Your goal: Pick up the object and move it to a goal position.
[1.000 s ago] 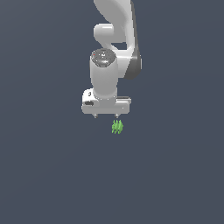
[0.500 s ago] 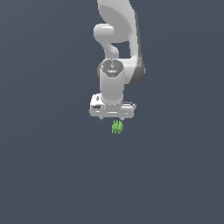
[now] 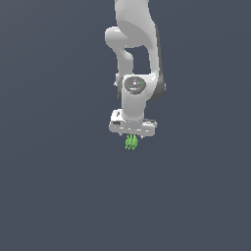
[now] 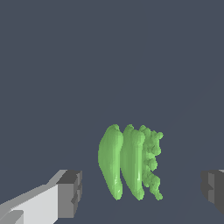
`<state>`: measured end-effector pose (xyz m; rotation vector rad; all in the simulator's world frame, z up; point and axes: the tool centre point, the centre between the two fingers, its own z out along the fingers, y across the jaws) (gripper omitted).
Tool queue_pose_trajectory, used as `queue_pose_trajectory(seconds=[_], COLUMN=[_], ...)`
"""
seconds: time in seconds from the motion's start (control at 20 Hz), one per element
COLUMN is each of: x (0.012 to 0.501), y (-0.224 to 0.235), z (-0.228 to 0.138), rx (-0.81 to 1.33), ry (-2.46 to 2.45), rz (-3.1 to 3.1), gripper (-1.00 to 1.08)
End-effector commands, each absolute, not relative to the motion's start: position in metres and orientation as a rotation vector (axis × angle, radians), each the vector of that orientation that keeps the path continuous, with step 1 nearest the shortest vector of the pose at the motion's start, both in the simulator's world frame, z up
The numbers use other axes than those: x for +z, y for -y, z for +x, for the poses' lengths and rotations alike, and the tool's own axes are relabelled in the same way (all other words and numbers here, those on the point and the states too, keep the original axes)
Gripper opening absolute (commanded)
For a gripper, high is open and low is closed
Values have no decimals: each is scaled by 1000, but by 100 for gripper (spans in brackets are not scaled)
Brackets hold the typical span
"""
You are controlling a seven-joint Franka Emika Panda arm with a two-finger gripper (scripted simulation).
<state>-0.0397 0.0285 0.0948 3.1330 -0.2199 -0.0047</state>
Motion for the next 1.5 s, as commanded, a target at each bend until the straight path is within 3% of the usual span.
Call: queue_pose_trajectory(seconds=[0.0, 1.05, 1.1, 1.45], x=[91, 40, 40, 40], y=[-31, -32, -32, -32], z=[-41, -42, -42, -42], rx=[0, 0, 0, 0], ry=[237, 240, 240, 240], rz=[3133, 3132, 3132, 3132], gripper=[100, 100, -100, -100])
